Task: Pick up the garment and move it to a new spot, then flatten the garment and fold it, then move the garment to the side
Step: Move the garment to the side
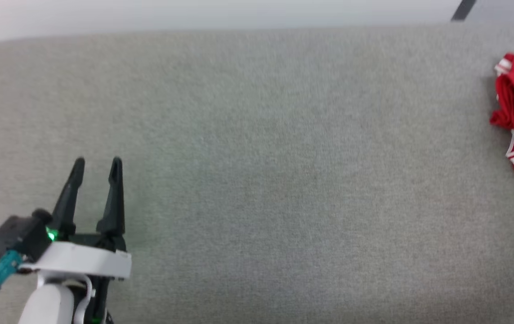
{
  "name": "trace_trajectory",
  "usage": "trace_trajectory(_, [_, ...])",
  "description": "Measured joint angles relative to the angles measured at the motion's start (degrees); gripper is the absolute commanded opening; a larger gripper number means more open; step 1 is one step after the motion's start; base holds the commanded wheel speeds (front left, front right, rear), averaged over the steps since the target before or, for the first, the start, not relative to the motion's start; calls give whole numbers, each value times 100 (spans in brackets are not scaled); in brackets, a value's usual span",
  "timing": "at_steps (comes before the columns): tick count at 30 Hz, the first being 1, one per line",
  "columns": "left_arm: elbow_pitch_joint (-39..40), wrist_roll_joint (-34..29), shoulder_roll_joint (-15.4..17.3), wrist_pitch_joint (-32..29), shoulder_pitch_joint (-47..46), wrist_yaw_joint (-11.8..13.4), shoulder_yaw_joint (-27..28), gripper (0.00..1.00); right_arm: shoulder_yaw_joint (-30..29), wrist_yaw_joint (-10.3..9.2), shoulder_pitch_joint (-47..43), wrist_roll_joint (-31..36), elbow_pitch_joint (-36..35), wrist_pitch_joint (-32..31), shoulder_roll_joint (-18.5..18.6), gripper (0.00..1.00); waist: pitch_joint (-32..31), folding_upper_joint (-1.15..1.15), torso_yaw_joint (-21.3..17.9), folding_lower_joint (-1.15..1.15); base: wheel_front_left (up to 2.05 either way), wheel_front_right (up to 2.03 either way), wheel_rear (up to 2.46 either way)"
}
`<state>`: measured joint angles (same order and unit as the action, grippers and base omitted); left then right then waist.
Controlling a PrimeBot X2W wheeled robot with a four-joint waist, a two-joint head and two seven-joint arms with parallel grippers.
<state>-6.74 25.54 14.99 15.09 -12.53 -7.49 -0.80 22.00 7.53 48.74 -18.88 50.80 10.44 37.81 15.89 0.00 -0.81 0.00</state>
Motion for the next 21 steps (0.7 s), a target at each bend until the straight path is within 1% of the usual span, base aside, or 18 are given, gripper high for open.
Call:
trace_trajectory(4, [-64,-30,5,0,243,1,70,100,-354,-1,-522,49,-142,302,-276,100,-333,0,74,0,0,0,0])
trace_trajectory(9, [-120,-85,38,0,547,0,168,100,-847,-1,-1235,181,-456,427,-561,100,-733,0,171,0,0,0,0])
trace_trajectory(12, [-165,-96,57,0,738,0,226,100,-1144,-1,-1739,341,-817,449,-760,100,-959,0,234,0,0,0,0])
trace_trajectory(16, [-212,-102,100,0,994,0,270,100,-1666,-1,-2501,489,-1496,453,-1071,100,-1243,0,317,0,0,0,0])
trace_trajectory(21, [-180,15,123,0,1306,1,394,100,-2080,0,-3359,726,-2235,452,-1503,100,-1560,0,411,0,0,0,0])
